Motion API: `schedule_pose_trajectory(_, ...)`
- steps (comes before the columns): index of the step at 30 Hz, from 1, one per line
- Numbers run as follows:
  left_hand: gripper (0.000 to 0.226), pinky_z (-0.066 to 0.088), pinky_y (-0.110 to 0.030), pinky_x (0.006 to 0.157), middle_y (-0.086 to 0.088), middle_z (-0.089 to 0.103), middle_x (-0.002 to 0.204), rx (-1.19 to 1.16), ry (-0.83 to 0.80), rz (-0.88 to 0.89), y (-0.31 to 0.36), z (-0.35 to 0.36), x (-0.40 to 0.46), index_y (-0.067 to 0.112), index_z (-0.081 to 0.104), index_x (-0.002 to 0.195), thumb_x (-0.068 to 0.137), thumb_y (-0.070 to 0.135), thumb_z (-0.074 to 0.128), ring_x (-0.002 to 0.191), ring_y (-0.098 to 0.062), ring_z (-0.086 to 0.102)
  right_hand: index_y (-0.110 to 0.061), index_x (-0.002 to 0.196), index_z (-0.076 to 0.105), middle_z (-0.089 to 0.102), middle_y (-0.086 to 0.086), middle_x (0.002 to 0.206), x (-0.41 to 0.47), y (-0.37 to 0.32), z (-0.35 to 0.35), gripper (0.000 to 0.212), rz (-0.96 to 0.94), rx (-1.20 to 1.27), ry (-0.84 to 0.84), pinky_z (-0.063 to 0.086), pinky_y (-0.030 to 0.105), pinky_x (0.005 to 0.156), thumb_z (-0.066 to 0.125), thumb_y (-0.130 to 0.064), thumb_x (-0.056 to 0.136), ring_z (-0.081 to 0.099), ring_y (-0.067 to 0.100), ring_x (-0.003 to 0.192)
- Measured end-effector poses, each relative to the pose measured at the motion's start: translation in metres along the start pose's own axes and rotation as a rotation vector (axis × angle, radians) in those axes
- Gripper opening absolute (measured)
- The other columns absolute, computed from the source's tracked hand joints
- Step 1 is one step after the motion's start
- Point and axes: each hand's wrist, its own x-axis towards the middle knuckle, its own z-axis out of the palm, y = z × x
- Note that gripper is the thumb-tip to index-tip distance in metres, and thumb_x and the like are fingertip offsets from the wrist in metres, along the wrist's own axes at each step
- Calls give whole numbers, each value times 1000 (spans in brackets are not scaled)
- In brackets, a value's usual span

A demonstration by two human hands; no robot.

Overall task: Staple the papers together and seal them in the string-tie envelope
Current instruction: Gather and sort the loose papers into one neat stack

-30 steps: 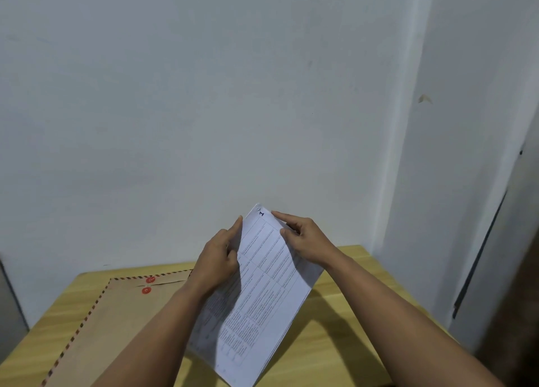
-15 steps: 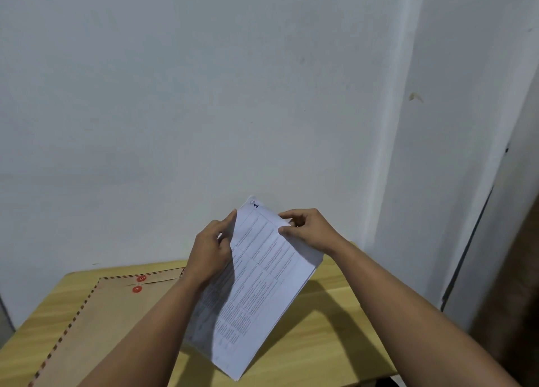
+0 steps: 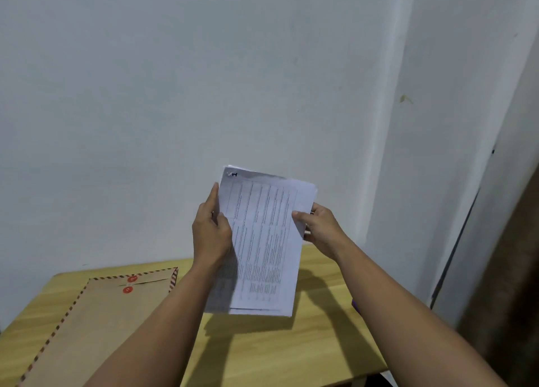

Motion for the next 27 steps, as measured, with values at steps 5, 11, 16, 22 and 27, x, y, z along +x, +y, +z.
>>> schedule_pose_trajectory(5, 35, 51, -34, 73, 0, 61, 111, 33, 8, -96, 1, 7, -10, 23, 50, 129, 99, 4, 45, 95, -18, 62, -21, 117, 72, 79, 0, 113, 0, 10, 6, 18, -105, -69, 115, 62, 45, 87, 65, -16, 101, 76, 23, 102)
schedule_pose_trajectory(11, 9, 47, -39, 70, -1, 61, 93, 108, -59, -278, -33, 8, -35, 15, 52, 106, 104, 14, 43, 88, -28, 61, -24, 108, 68, 77, 0, 110, -16, 59, 10, 15, -35, -161, 135, 60, 28, 77, 64, -11, 101, 74, 12, 92)
schedule_pose_trajectory(16, 12, 46, -41, 68, -6, 62, 90, 119, -80, -287, -37, 11, -35, 12, 53, 98, 104, 16, 43, 80, -27, 57, -16, 119, 69, 77, 5, 116, -13, 75, 9, 18, 11, -156, 125, 61, 35, 85, 64, -13, 102, 76, 21, 101)
schedule_pose_trajectory(22, 16, 42, -37, 67, -10, 62, 94, 102, -103, -361, -38, 10, -32, 8, 53, 101, 104, 19, 41, 80, -21, 57, -21, 120, 69, 77, 1, 117, -11, 73, 9, 23, 8, -176, 98, 60, 38, 90, 61, -10, 103, 74, 19, 104)
schedule_pose_trajectory(27, 14, 51, -41, 73, -6, 65, 98, 125, -154, -378, -51, 11, -42, 10, 52, 100, 105, 18, 41, 92, -25, 64, -24, 119, 72, 78, -1, 116, -18, 93, 6, 23, 67, -194, 53, 58, 47, 98, 59, -11, 104, 76, 20, 104)
